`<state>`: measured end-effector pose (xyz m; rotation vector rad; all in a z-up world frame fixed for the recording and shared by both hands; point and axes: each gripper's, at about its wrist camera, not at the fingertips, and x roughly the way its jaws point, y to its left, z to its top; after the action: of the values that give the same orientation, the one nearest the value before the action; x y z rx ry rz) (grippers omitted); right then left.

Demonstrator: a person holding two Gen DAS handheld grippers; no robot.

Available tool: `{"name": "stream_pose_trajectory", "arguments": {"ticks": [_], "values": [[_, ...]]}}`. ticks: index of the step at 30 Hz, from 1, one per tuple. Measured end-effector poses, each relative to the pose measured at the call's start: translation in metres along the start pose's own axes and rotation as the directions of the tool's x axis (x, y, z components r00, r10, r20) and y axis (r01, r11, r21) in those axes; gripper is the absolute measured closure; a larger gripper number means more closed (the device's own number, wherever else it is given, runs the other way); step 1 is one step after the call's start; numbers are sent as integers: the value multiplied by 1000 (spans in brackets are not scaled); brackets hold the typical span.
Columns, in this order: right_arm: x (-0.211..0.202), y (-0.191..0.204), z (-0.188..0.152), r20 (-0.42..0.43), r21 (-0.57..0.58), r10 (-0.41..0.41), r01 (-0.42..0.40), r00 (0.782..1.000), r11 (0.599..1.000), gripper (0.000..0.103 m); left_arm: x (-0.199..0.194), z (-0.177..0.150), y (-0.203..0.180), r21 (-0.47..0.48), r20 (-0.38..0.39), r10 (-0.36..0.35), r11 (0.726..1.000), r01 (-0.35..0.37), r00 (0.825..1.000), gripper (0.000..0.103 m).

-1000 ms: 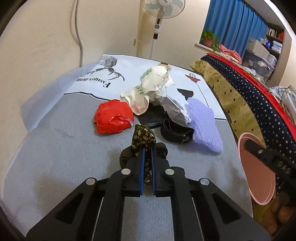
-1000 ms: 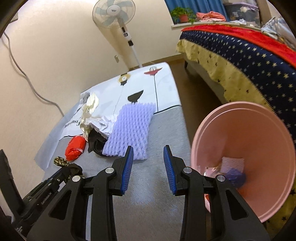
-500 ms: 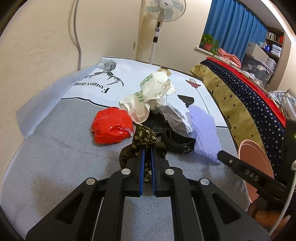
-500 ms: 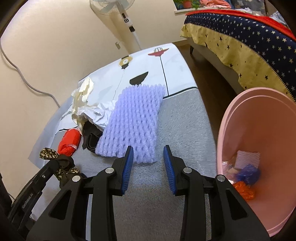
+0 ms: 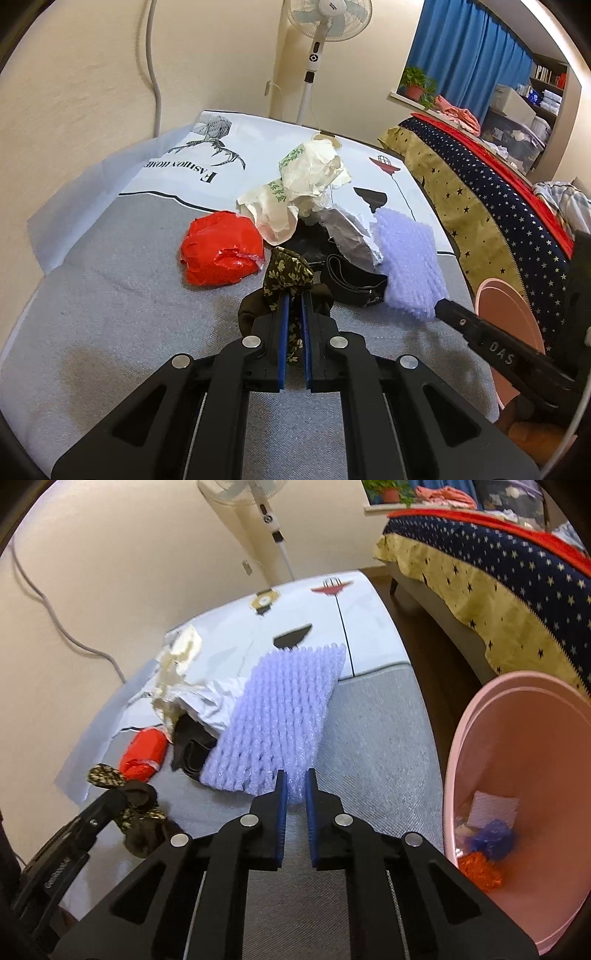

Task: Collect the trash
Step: 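Close the right tool on the purple foam net, then lift the patterned bag and purple net and carry both over the pink bin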

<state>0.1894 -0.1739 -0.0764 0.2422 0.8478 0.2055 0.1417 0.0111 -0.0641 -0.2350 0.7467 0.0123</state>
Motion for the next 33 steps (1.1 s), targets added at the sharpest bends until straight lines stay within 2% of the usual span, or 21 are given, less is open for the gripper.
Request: {"name": "stream_pose_trajectory", "arguments": {"ticks": [10, 15, 17, 18, 19, 20, 24, 26, 28, 31, 33], "values": [[-45, 10, 5, 86, -69, 5, 1, 996, 998, 94, -19, 3, -4, 18, 47, -12, 1000, 12, 999, 100], [-67, 11, 1, 109, -90, 1, 8, 994, 996, 94, -25, 0, 0, 0, 44, -23, 1000, 23, 999, 100], [-76, 10, -1, 119, -90, 3, 8, 993, 996, 94, -17, -4, 4, -27, -2, -45, 999, 45, 999, 86], [-81, 10, -2, 124, -90, 3, 9, 992, 996, 94, -15, -7, 4, -34, -12, -44, 998, 44, 999, 59], [-85, 9, -3, 126, -90, 3, 9, 992, 996, 94, -12, -11, 4, -37, -13, -34, 999, 33, 999, 42], [-87, 8, -4, 127, -90, 3, 8, 992, 996, 94, -10, -14, 4, -34, -15, -17, 999, 16, 1000, 42], [-101, 8, -7, 136, -108, 0, 15, 991, 994, 94, 1, -19, -1, -56, -40, -36, 998, 33, 999, 42], [-109, 6, -9, 143, -118, -6, 23, 990, 993, 94, 6, -21, -4, -46, -53, -18, 999, 15, 998, 44], [-114, 4, -10, 147, -121, -14, 32, 989, 992, 94, 9, -24, -6, -41, -71, 1, 999, -4, 998, 78], [-121, 0, -10, 154, -122, -23, 42, 988, 992, 94, 7, -23, -6, -43, -69, 1, 999, -4, 998, 95], [-126, -2, -11, 160, -123, -27, 47, 987, 991, 94, 3, -21, -7, -36, -58, 1, 999, -3, 998, 96]]}}
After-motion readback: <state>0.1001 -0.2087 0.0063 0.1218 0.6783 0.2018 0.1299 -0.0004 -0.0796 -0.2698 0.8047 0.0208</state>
